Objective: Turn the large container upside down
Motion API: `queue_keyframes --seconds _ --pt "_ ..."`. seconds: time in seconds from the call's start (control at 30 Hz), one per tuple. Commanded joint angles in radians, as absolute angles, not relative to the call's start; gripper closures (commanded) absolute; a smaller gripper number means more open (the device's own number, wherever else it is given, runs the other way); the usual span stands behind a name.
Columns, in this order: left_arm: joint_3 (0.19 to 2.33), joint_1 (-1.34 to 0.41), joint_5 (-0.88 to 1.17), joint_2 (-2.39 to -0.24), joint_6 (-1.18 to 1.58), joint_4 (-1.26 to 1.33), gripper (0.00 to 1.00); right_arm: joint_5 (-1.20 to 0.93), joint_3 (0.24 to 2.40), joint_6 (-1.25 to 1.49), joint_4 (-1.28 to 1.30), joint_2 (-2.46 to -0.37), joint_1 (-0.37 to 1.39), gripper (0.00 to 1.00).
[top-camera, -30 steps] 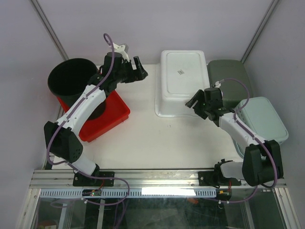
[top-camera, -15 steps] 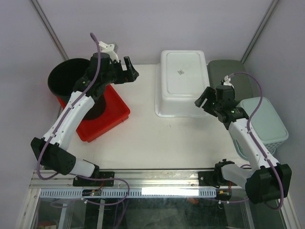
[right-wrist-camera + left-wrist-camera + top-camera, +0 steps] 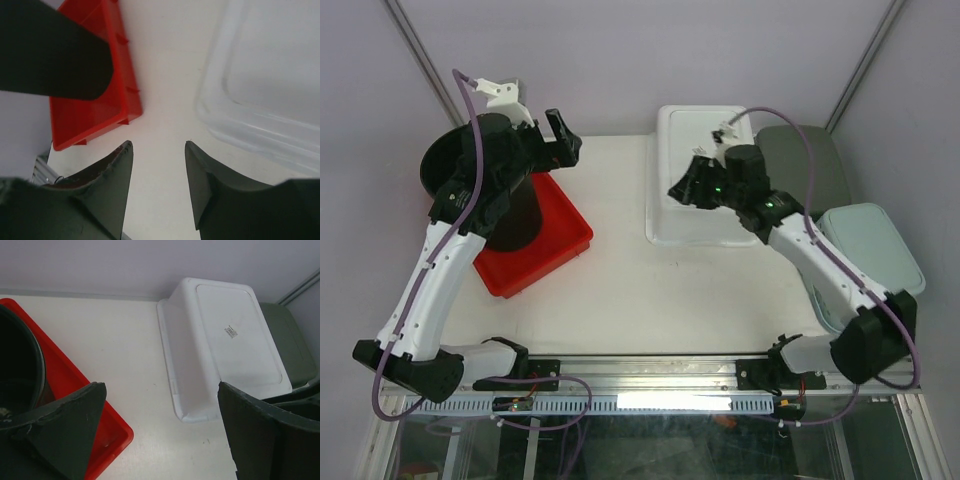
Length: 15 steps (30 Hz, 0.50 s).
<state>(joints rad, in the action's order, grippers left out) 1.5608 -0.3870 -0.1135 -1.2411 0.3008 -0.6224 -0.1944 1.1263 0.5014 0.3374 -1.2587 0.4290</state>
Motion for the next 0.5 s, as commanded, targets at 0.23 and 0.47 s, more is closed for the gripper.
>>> queue_keyframes --seconds 0.23,0.47 --pt "1.453 -0.390 -0.152 -1.090 0.398 -0.699 0.01 0.019 1.446 0.453 0.444 -1.690 0.643 0.51" --pt "1.457 -0.390 -0.162 -1.097 0.387 -0.702 0.01 0.150 1.490 0.423 0.523 -1.733 0.635 0.51"
